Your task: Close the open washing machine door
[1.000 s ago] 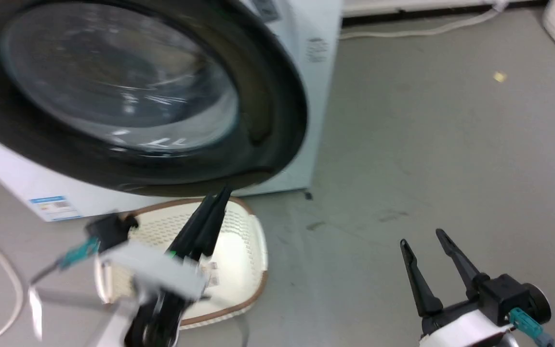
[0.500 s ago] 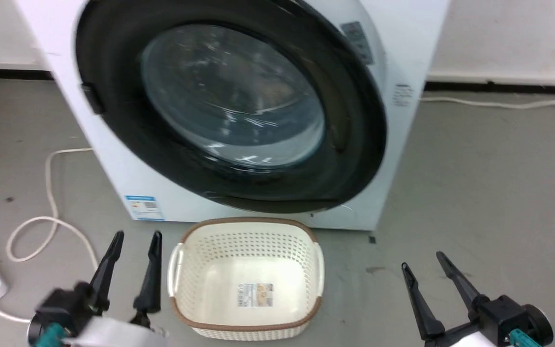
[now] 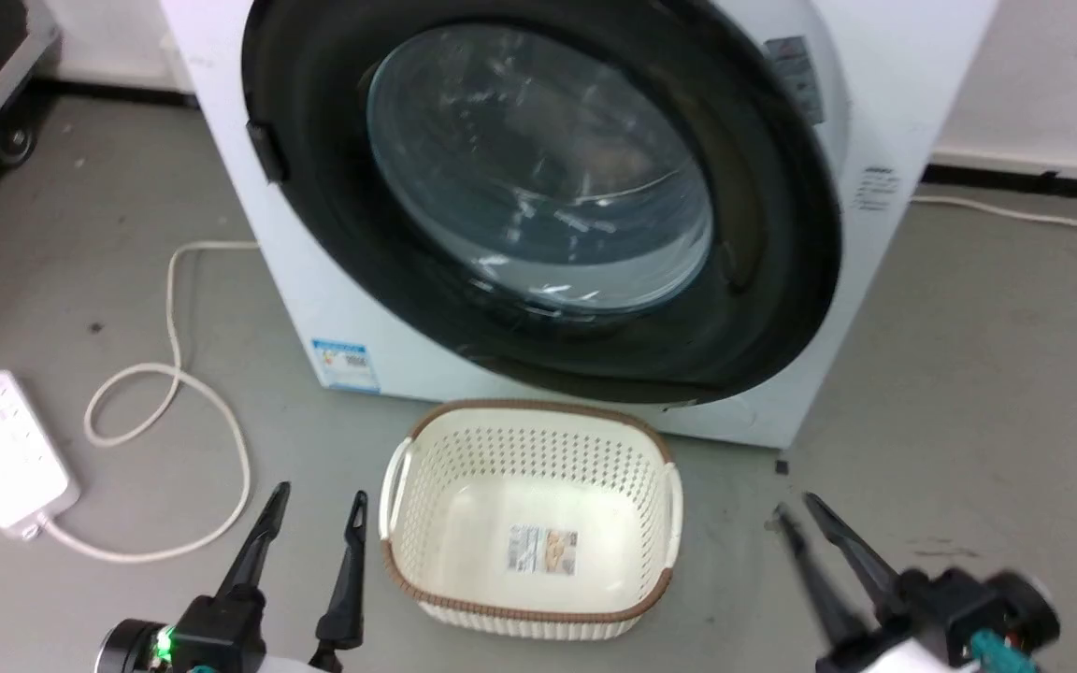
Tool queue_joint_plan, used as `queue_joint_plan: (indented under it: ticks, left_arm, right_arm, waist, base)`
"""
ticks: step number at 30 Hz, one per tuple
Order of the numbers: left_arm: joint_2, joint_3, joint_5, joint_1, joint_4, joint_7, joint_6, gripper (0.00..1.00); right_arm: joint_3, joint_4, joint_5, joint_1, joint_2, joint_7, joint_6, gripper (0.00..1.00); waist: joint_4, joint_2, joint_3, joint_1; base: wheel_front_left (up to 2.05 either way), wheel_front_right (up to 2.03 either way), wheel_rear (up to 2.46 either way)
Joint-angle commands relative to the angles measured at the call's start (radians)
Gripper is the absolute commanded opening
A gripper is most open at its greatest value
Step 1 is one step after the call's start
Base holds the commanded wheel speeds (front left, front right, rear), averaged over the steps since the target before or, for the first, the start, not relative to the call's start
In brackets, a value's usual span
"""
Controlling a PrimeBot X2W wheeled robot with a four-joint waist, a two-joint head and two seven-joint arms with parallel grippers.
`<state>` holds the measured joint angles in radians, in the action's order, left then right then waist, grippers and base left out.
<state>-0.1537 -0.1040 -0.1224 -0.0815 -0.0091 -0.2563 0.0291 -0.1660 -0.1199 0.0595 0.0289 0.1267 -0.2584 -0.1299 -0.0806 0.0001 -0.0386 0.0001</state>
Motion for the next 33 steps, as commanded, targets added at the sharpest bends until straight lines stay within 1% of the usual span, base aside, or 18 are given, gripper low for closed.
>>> queue_joint_plan:
  ticks: [1,6,11,14,17,20,26,28,29,31,32,33]
  left_arm:
    - [0.009,-0.001,0.010,0.019,0.006,-0.005,0.012,1.00]
    - [0.029,-0.001,0.019,0.062,0.020,-0.005,0.037,1.00]
    - [0.049,0.006,0.023,0.113,0.023,-0.005,0.051,1.00]
    - [0.060,0.004,0.028,0.140,0.021,-0.005,0.058,1.00]
    - [0.070,0.003,0.030,0.166,0.019,-0.005,0.064,1.00]
    - [0.081,0.003,0.027,0.187,0.012,-0.005,0.065,1.00]
    - [0.095,0.005,0.020,0.208,0.013,-0.005,0.067,1.00]
    - [0.096,0.007,0.020,0.210,0.014,-0.005,0.068,1.00]
    - [0.098,0.010,0.019,0.214,0.014,-0.005,0.069,1.00]
    - [0.099,0.011,0.019,0.216,0.014,-0.005,0.069,1.00]
    - [0.100,0.012,0.020,0.221,0.015,-0.005,0.069,1.00]
    - [0.100,0.012,0.020,0.221,0.015,-0.005,0.069,1.00]
  right_arm:
    - [-0.018,0.006,0.009,-0.046,0.032,-0.002,-0.001,0.00]
    - [-0.072,0.014,0.056,-0.193,0.109,0.046,-0.001,0.00]
    - [-0.147,-0.006,0.133,-0.373,0.213,0.120,-0.001,0.00]
    - [-0.175,-0.042,0.190,-0.474,0.273,0.161,-0.001,0.00]
    - [-0.176,-0.092,0.243,-0.567,0.324,0.197,-0.001,0.00]
    - [-0.162,-0.159,0.228,-0.651,0.385,0.230,-0.001,0.00]
    - [-0.104,-0.299,0.249,-0.781,0.427,0.264,-0.001,0.00]
    - [-0.094,-0.320,0.253,-0.801,0.429,0.268,-0.001,0.00]
    - [-0.077,-0.358,0.257,-0.838,0.432,0.276,-0.001,0.00]
    - [-0.069,-0.376,0.255,-0.857,0.433,0.279,-0.001,0.00]
    - [-0.049,-0.414,0.252,-0.891,0.431,0.284,-0.001,0.00]
    - [-0.049,-0.414,0.252,-0.891,0.431,0.284,-0.001,0.00]
  waist:
    - [-0.030,-0.0001,-0.039,-0.0001]
    - [-0.070,-0.0001,-0.114,-0.0001]
    - [-0.112,-0.0001,-0.188,-0.0001]
    - [-0.138,-0.0001,-0.221,-0.0001]
    - [-0.164,-0.0001,-0.255,-0.0001]
    - [-0.187,-0.0001,-0.282,-0.0001]
    - [-0.223,-0.0001,-0.319,-0.0001]
    - [-0.226,-0.0001,-0.322,-0.0001]
    - [-0.231,-0.0001,-0.328,-0.0001]
    - [-0.233,-0.0001,-0.331,-0.0001]
    - [-0.235,-0.0001,-0.335,-0.0001]
    - [-0.235,-0.0001,-0.335,-0.0001]
  base:
    - [0.00,0.00,0.00]
    - [0.00,0.00,0.00]
    - [0.00,0.00,0.00]
    - [0.00,0.00,0.00]
    - [0.00,0.00,0.00]
    - [0.00,0.00,0.00]
    - [0.00,0.00,0.00]
    - [0.00,0.00,0.00]
    - [0.00,0.00,0.00]
    - [0.00,0.00,0.00]
    - [0.00,0.00,0.00]
    - [0.00,0.00,0.00]
